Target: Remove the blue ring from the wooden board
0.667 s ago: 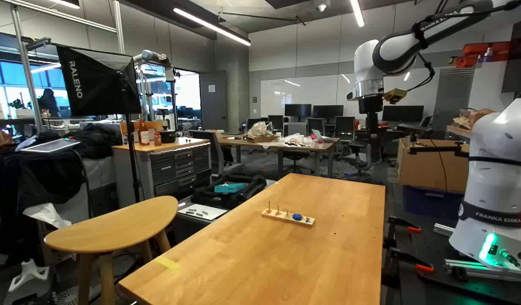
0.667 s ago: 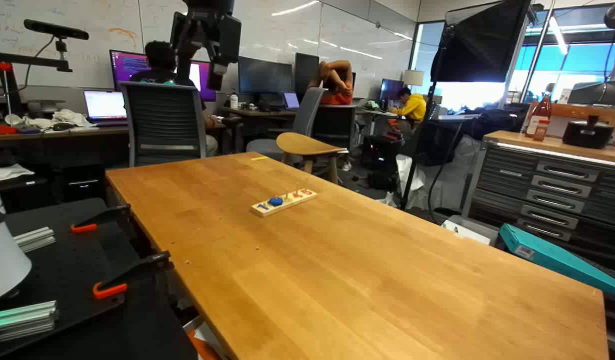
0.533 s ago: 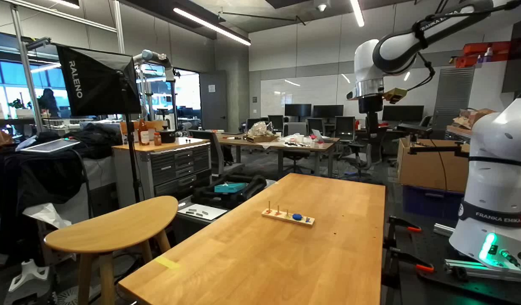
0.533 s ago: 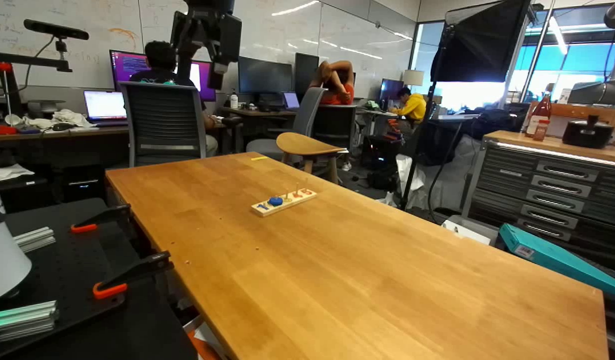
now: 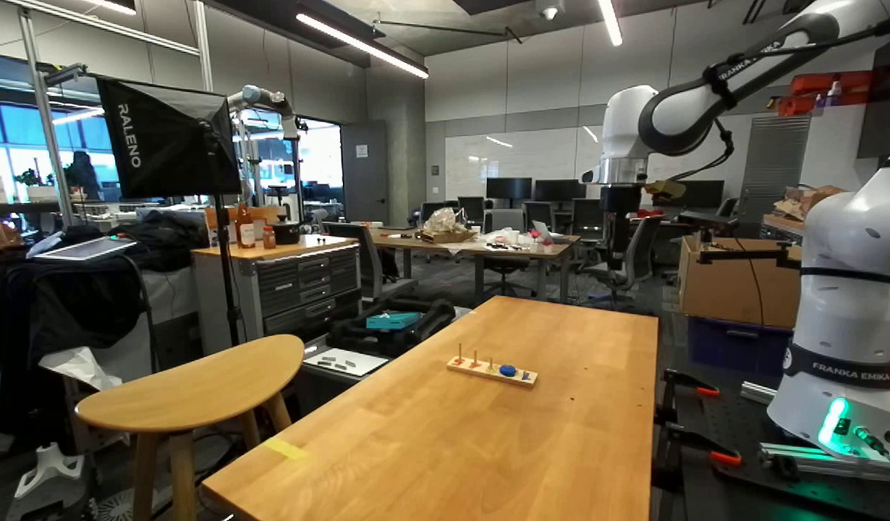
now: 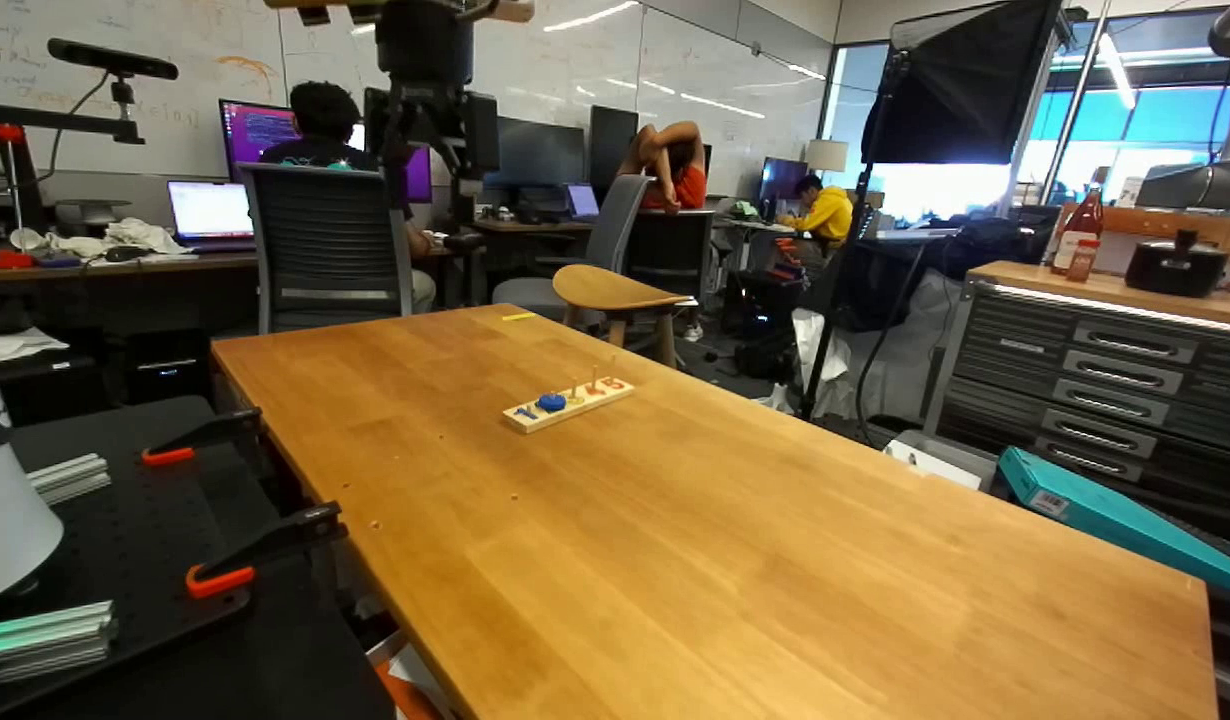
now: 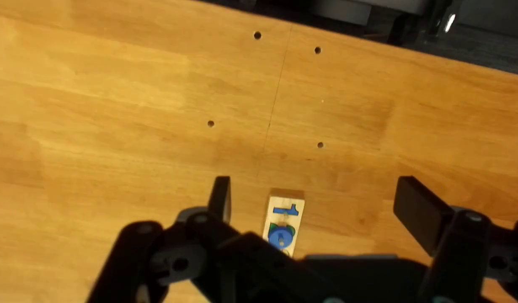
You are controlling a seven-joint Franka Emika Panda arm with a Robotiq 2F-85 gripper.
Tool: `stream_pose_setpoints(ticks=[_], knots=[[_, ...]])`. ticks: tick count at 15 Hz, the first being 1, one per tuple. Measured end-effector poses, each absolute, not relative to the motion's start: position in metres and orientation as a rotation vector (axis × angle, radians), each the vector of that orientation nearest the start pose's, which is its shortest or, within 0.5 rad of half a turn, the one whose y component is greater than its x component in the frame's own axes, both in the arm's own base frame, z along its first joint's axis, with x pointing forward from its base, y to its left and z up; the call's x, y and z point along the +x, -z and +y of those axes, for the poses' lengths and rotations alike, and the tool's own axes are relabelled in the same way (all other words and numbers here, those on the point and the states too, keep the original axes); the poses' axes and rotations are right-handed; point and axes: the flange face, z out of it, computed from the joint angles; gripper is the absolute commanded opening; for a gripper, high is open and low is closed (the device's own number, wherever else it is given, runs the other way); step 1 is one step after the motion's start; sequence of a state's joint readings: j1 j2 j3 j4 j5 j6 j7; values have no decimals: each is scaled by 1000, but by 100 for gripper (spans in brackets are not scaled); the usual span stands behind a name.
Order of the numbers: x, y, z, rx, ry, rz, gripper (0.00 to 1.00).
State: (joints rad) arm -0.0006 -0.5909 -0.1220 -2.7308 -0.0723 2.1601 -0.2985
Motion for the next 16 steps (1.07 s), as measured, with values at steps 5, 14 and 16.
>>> stream_pose_setpoints(ticks=[5,14,16], knots=[[384,-352,10,-3097,299,-507,100],[477,-253,38,-3122,254,-389,100],[498,-238,40,-3130,235,-349,100]])
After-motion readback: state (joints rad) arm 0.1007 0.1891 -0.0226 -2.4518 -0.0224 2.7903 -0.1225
